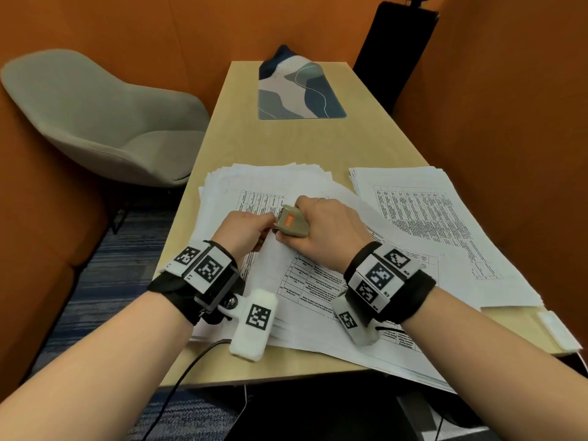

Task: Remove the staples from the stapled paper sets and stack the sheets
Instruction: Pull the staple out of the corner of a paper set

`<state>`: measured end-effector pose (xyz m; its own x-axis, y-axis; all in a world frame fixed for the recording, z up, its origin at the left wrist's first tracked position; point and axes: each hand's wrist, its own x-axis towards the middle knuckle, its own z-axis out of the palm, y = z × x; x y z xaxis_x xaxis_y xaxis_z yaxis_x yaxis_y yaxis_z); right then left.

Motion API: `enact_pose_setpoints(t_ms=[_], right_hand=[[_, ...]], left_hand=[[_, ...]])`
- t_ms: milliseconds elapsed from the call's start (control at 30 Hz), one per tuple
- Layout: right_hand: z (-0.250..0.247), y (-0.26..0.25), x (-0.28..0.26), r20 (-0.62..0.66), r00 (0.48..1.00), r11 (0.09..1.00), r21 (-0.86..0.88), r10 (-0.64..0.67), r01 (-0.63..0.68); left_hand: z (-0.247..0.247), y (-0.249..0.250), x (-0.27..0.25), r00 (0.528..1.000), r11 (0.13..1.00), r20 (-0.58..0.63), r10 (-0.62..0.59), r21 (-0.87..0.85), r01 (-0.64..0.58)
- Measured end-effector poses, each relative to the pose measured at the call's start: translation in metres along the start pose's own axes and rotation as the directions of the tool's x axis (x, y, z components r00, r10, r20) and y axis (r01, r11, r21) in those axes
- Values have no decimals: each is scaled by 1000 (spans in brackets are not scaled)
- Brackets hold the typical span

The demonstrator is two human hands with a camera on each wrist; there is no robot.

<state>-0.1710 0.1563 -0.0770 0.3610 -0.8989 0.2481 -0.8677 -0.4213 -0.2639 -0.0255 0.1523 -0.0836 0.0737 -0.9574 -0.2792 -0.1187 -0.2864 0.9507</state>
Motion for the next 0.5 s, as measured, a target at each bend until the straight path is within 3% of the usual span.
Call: enact_pose_setpoints(t_ms=[300, 400, 433, 500], right_hand=[[1, -2, -8, -68, 991, 990, -93, -115, 108], [1, -4, -10, -145, 970, 973, -154, -197, 175], [1, -5, -10, -170, 966, 974, -152, -194, 169], [1, -5, -9, -100, 990, 994, -70, -96, 90]], left_hand=[[-1, -5, 0, 1000, 1000, 13, 11, 17, -11], [-2, -8, -1, 1000, 1000, -1, -3, 1, 3], [-2, -9, -1, 1000, 1000, 3, -8, -2, 8], [-2, -8, -3, 999, 999, 39, -21, -35, 22]])
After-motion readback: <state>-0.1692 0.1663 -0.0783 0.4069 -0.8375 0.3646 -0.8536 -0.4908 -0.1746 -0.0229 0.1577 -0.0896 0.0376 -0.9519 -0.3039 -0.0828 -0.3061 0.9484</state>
